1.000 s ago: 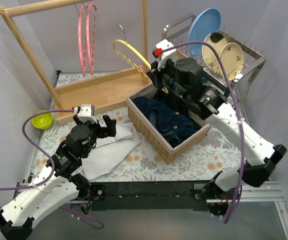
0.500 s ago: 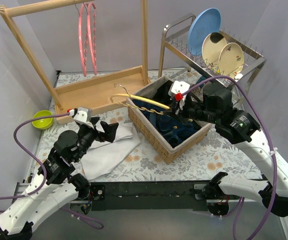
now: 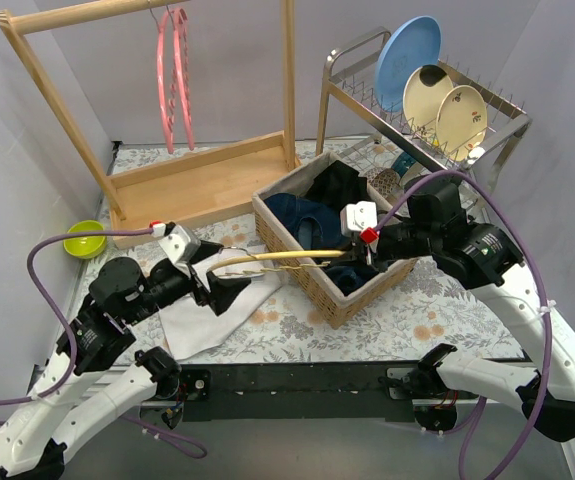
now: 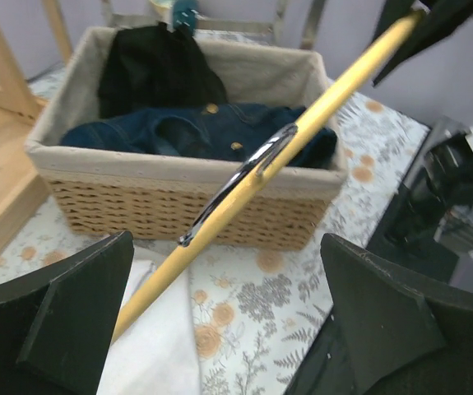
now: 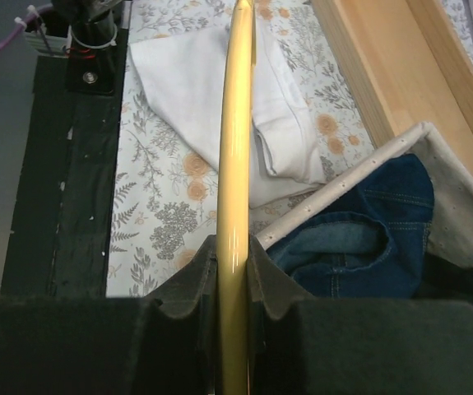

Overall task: Place the skirt on the hanger
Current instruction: Pass the hanger from the right arm to the left

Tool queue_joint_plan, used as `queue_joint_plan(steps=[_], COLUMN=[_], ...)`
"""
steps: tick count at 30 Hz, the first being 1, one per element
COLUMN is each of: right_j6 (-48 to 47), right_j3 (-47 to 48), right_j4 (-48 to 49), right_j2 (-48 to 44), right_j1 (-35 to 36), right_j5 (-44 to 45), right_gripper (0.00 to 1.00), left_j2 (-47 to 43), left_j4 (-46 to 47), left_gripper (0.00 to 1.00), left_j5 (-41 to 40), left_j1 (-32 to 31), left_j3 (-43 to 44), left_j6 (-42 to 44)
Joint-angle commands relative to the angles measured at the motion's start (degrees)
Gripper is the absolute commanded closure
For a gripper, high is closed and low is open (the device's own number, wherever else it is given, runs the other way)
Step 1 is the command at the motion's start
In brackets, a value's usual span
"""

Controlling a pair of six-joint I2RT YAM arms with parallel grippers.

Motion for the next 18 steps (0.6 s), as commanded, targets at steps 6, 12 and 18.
queue_joint_plan(steps=[6, 12, 18], right_j6=[-6.1, -7.2, -7.4], right_j3=[2.9, 4.4, 5.0], right_j4=[-2.6, -4.7, -5.6], right_j2=[-1.0, -1.2, -2.5], right_j1=[-1.4, -2.0, -2.6], right_j5=[-10.7, -13.0, -14.6], right_gripper=[0.99, 0.99, 0.99], left_j2=[-1.3, -1.1, -0.5], left_j4=[-7.6, -8.3, -7.9], left_gripper=[0.15, 0.29, 0.55], left_j5=[16.3, 17.7, 17.0], left_j1=[0.3, 0.2, 0.1], left_j3=[0.6, -0.7, -1.9], left_j6=[11.4, 16.6, 18.4])
